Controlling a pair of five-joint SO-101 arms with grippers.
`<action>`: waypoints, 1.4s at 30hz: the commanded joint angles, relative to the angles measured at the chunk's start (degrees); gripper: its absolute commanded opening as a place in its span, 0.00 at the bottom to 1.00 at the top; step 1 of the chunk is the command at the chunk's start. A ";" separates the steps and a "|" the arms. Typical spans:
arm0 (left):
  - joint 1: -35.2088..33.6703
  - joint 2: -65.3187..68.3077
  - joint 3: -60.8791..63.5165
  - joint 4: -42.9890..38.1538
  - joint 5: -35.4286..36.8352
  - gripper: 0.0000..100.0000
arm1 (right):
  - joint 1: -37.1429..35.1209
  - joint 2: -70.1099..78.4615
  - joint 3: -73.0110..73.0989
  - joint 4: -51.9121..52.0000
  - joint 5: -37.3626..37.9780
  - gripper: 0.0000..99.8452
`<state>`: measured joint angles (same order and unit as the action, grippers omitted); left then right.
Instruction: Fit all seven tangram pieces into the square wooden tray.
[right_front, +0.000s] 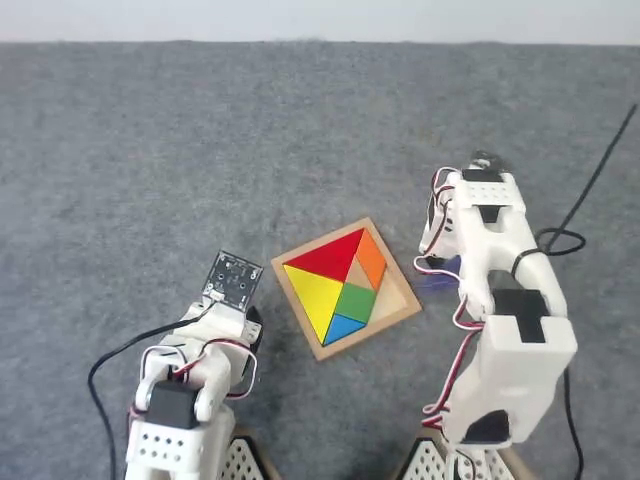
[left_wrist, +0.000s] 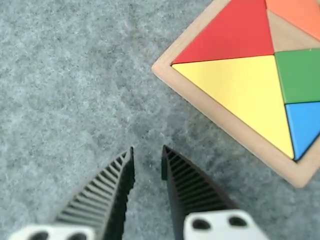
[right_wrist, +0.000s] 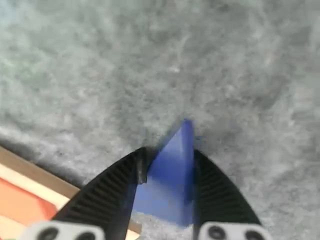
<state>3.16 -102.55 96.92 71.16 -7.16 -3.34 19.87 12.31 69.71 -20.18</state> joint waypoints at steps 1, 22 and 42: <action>0.09 -0.09 -0.40 0.26 0.35 0.09 | -0.13 -0.84 -0.35 -0.92 5.45 0.04; 0.09 -0.09 -0.40 0.26 0.35 0.09 | -24.75 -43.38 27.96 -9.27 14.15 0.01; 0.09 -0.09 -0.40 0.26 0.35 0.09 | -27.47 -29.41 28.40 -19.91 13.54 0.01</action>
<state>3.16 -102.55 96.92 71.16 -7.16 -30.33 -9.49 41.05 51.60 -6.81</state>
